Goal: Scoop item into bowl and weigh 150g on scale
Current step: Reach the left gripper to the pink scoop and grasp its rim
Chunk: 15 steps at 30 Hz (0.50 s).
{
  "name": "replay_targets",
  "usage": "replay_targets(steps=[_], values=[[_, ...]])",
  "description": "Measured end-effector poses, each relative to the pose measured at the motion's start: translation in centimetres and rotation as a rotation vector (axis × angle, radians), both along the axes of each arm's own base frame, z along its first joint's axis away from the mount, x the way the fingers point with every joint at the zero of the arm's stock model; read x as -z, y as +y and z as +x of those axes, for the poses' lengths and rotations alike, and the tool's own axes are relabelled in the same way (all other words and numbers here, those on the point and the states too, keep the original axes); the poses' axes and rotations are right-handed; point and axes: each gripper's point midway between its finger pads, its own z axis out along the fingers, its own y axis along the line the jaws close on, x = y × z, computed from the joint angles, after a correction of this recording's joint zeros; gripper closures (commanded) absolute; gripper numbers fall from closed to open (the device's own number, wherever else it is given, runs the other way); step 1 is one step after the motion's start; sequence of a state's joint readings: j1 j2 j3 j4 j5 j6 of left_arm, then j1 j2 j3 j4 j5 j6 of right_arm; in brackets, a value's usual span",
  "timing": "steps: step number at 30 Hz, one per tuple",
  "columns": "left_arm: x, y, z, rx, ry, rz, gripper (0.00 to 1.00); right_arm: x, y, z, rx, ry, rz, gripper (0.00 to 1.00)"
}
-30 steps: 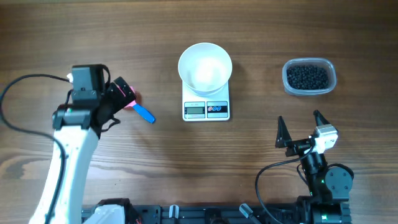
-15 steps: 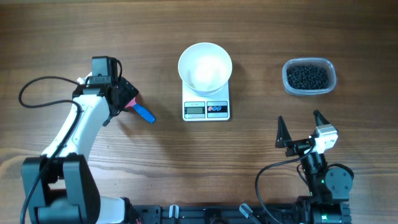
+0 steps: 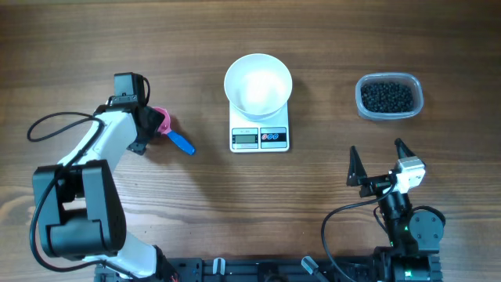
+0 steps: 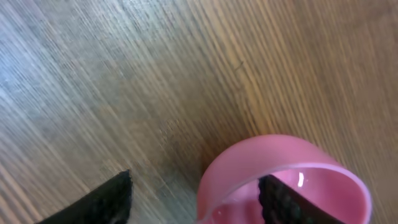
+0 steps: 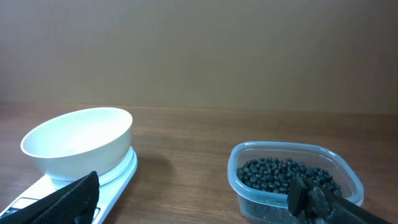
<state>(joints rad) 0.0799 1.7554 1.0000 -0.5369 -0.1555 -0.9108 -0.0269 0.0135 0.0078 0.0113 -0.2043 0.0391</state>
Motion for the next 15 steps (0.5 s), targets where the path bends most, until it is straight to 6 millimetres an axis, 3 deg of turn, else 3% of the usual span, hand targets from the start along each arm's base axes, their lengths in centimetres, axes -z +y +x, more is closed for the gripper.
replay_targets(steps=[15], values=[[0.07, -0.26, 0.12, -0.032, -0.010, -0.025, 0.61, 0.00, 0.00, 0.00, 0.000, 0.000, 0.000, 0.00]])
